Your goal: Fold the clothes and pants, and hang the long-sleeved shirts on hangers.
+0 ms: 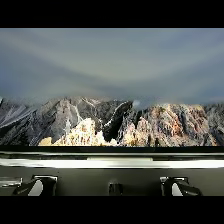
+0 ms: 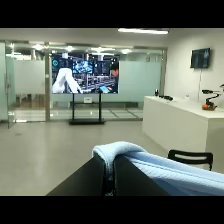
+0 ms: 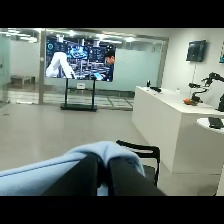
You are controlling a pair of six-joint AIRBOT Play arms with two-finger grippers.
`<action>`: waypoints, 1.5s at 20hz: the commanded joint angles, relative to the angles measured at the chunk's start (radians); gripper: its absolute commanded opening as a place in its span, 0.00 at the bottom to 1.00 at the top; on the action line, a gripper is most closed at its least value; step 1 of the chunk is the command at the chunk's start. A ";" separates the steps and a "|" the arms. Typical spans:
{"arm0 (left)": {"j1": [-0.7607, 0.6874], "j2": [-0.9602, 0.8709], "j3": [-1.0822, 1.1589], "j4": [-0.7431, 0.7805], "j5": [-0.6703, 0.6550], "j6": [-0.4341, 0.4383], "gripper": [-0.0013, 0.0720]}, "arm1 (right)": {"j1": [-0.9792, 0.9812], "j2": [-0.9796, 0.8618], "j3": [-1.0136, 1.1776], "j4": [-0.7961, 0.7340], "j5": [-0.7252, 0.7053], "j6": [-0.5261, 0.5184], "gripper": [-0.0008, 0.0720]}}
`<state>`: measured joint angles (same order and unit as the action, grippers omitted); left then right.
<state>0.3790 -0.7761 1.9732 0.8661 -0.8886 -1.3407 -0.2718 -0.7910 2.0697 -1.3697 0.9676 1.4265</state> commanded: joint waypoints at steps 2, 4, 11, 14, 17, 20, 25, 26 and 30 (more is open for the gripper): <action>0.000 -0.036 0.021 0.054 -0.058 -0.029 0.05 | 0.001 -0.038 0.004 -0.034 0.014 0.037 0.07; 0.000 -0.130 0.015 0.065 -0.205 -0.035 0.05 | 0.001 -0.150 0.003 -0.033 0.154 0.043 0.07; -0.198 -0.639 -0.399 0.148 -0.452 -0.051 0.05 | 0.090 -0.710 -0.353 0.026 0.609 0.108 0.06; -0.225 -0.847 -0.546 0.116 -0.300 -0.059 0.05 | 0.169 -0.909 -0.438 0.024 0.414 0.185 0.06; -0.210 -1.019 -0.481 0.035 -0.178 -0.059 0.05 | 0.169 -1.017 -0.431 0.053 0.112 0.298 0.07; -0.207 -1.088 -0.380 0.012 -0.055 -0.055 0.05 | 0.169 -1.021 -0.431 0.050 -0.220 0.313 0.07; -0.224 -1.097 -0.332 0.019 0.081 0.010 0.05 | 0.169 -1.024 -0.432 0.050 -0.438 0.314 0.07; -0.227 -1.102 -0.332 0.028 0.079 0.010 0.05 | 0.169 -1.031 -0.432 0.051 -0.421 0.315 0.07; -0.217 -1.094 -0.323 0.026 0.000 0.009 0.05 | 0.168 -1.028 -0.431 0.072 -0.233 0.317 0.07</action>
<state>0.1570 -1.8755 1.6394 0.8902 -0.8566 -1.3418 -0.1032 -1.8244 1.6382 -1.3087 0.6548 1.7386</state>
